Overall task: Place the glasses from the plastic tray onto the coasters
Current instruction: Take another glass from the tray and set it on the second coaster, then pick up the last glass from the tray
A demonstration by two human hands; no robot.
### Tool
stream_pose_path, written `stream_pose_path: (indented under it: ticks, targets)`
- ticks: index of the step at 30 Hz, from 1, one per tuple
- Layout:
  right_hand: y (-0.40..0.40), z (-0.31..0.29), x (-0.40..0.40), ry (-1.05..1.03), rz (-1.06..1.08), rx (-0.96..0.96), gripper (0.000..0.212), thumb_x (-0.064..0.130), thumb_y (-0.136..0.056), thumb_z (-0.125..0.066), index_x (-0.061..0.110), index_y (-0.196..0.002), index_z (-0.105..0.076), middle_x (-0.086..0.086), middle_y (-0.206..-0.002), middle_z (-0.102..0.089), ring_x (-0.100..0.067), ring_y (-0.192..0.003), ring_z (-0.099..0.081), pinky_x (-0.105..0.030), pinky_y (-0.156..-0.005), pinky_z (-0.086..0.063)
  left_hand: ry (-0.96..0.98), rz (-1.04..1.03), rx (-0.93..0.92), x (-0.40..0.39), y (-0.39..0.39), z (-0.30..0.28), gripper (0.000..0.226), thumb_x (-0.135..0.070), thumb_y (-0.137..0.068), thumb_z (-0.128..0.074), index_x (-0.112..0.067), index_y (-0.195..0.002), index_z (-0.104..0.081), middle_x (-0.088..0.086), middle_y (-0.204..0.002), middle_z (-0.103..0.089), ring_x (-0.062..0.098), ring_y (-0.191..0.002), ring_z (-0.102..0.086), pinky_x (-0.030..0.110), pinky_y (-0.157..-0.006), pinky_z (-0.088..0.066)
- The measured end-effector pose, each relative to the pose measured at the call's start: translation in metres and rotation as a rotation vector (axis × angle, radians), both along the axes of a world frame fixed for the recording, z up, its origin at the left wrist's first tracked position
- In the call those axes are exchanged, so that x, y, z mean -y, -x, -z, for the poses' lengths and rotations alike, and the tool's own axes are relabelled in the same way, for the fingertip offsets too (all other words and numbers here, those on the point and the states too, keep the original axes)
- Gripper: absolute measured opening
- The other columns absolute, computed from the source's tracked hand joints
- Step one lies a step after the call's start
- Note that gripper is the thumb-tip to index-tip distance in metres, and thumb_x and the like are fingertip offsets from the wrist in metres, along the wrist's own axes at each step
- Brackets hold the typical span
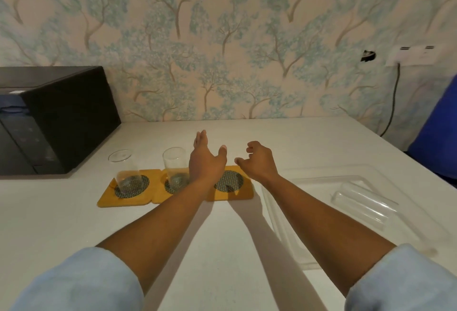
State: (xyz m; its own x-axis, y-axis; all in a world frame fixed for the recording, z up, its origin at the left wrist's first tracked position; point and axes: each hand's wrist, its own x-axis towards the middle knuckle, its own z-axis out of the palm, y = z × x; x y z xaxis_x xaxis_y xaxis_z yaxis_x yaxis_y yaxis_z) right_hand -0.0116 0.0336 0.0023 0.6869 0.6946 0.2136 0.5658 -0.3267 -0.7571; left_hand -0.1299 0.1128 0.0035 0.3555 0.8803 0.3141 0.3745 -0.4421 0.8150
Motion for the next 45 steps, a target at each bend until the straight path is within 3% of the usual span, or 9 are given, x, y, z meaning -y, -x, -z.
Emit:
stream_pose_path:
  ticks: [8,12,15,23,28,31,34,42,45]
  targets:
    - [-0.043,-0.004,0.069,0.024,0.165,0.001,0.068,0.031,-0.079,-0.075,0.004,-0.135,-0.047,-0.015,-0.132,-0.059,-0.030,-0.117,-0.059,-0.037,-0.094,-0.049,0.137,0.239,-0.038,0.052,-0.059,0.004,0.070,-0.042,-0.091,-0.059,-0.017,-0.151,-0.032,0.004,-0.148,-0.048,0.023,-0.130,-0.049,0.038,-0.104,-0.042]
    - [-0.063,-0.002,0.103,0.041,0.246,0.008,0.067,0.030,-0.079,-0.075,0.003,-0.134,-0.048,-0.014,-0.131,-0.059,-0.029,-0.116,-0.060,-0.034,-0.092,-0.047,0.200,0.289,-0.003,0.083,-0.086,0.007,0.063,-0.040,-0.090,-0.060,-0.020,-0.145,-0.040,-0.001,-0.137,-0.058,0.017,-0.110,-0.061,0.031,-0.091,-0.046]
    - [-0.078,0.000,0.127,0.068,0.309,0.020,0.066,0.028,-0.078,-0.074,0.003,-0.134,-0.048,-0.014,-0.132,-0.058,-0.028,-0.119,-0.057,-0.032,-0.090,-0.046,0.219,0.361,-0.009,0.106,-0.103,0.012,0.054,-0.040,-0.090,-0.061,-0.021,-0.138,-0.047,-0.001,-0.131,-0.061,0.012,-0.095,-0.057,0.027,-0.083,-0.042]
    - [-0.114,0.007,0.181,0.343,0.417,0.056,0.055,0.022,-0.074,-0.070,0.005,-0.123,-0.051,-0.012,-0.128,-0.056,-0.028,-0.116,-0.055,-0.034,-0.082,-0.049,0.315,0.510,-0.214,0.154,-0.144,0.027,0.042,-0.045,-0.089,-0.056,-0.022,-0.124,-0.058,-0.001,-0.122,-0.066,0.021,-0.104,-0.065,0.037,-0.095,-0.050]
    - [-0.132,0.011,0.204,0.491,0.389,0.062,0.067,0.025,-0.075,-0.073,0.005,-0.132,-0.043,-0.013,-0.136,-0.048,-0.030,-0.126,-0.047,-0.038,-0.093,-0.048,0.469,0.585,-0.309,0.174,-0.170,0.040,0.065,-0.051,-0.088,-0.053,-0.013,-0.140,-0.043,0.008,-0.123,-0.065,0.025,-0.103,-0.068,0.043,-0.097,-0.051]
    - [-0.138,0.017,0.212,0.556,0.359,0.054,0.073,0.028,-0.075,-0.076,0.005,-0.135,-0.042,-0.012,-0.137,-0.048,-0.030,-0.126,-0.047,-0.038,-0.094,-0.049,0.602,0.601,-0.289,0.183,-0.182,0.046,0.064,-0.045,-0.092,-0.050,-0.005,-0.141,-0.039,0.009,-0.104,-0.070,0.022,-0.082,-0.072,0.039,-0.086,-0.058]
    - [-0.143,0.021,0.216,0.658,0.326,0.100,0.068,0.026,-0.074,-0.076,0.007,-0.132,-0.046,-0.011,-0.131,-0.054,-0.028,-0.118,-0.054,-0.036,-0.089,-0.050,0.677,0.638,-0.286,0.192,-0.189,0.051,0.057,-0.044,-0.095,-0.048,-0.005,-0.136,-0.045,0.009,-0.101,-0.069,0.018,-0.072,-0.070,0.030,-0.070,-0.059]
    - [-0.146,0.035,0.218,0.727,0.340,0.243,0.052,0.020,-0.075,-0.067,0.010,-0.122,-0.048,-0.009,-0.118,-0.059,-0.028,-0.106,-0.058,-0.035,-0.081,-0.046,0.694,0.649,-0.271,0.198,-0.199,0.061,0.029,-0.038,-0.093,-0.051,-0.012,-0.094,-0.063,0.007,-0.079,-0.068,0.024,-0.077,-0.068,0.045,-0.094,-0.054]
    - [-0.146,0.035,0.217,0.651,0.347,0.177,0.070,0.028,-0.070,-0.073,0.011,-0.131,-0.044,-0.007,-0.125,-0.056,-0.027,-0.112,-0.057,-0.034,-0.083,-0.047,0.695,0.626,-0.230,0.194,-0.200,0.060,0.041,-0.041,-0.090,-0.056,-0.004,-0.104,-0.065,0.005,-0.076,-0.067,0.021,-0.071,-0.067,0.043,-0.093,-0.055]
